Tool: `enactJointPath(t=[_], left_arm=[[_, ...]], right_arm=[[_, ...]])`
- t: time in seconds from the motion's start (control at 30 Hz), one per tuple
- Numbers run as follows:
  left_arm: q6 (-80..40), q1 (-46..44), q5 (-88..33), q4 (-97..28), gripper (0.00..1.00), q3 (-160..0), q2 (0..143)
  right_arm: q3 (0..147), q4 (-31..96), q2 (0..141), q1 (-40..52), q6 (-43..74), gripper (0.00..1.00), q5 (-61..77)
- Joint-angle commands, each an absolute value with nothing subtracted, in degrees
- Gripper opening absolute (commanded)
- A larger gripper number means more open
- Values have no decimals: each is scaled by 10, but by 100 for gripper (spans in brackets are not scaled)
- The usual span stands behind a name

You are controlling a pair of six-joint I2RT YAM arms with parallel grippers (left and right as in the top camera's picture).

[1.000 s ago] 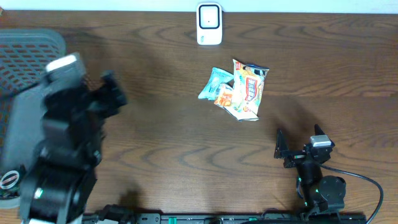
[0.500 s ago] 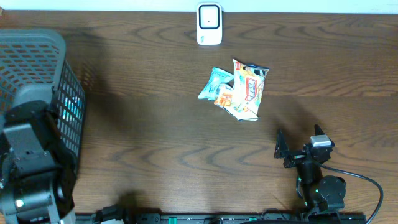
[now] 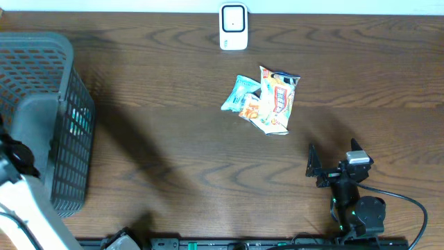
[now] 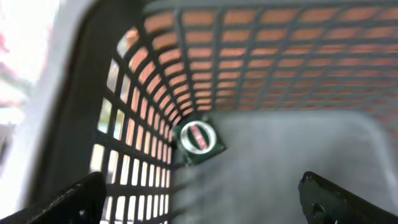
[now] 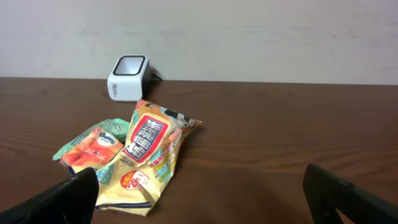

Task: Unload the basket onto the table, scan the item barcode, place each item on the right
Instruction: 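Release the tissue pack on the pile and return left gripper to basket, then lower the left gripper into the basket and grasp the green Zam-Buk box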

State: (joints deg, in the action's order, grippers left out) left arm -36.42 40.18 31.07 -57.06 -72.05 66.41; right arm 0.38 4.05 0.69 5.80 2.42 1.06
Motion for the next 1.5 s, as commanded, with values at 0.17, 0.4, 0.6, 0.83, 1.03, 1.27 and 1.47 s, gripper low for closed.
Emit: enactJointPath(t=[0.17, 0.4, 0.6, 0.83, 1.03, 1.27, 1.47], left_arm=[[-440, 474, 284, -574, 98, -723, 790], [-449, 479, 282, -554, 98, -723, 878], [-449, 479, 278, -545, 98, -723, 939], [-449, 483, 279, -531, 98, -723, 997], [-449, 500, 279, -522, 98, -723, 1027], [-449, 535, 277, -490, 98, -723, 1037], [-449, 539, 247, -461, 98, -715, 1037]], right_arm=[[3, 43, 3, 62, 32, 99, 10], [3, 43, 3, 62, 32, 99, 10], [3, 43, 3, 62, 32, 99, 10], [3, 43, 3, 62, 32, 99, 10], [3, 43, 3, 62, 32, 99, 10], [3, 43, 3, 62, 32, 99, 10], [3, 43, 3, 62, 32, 99, 10]])
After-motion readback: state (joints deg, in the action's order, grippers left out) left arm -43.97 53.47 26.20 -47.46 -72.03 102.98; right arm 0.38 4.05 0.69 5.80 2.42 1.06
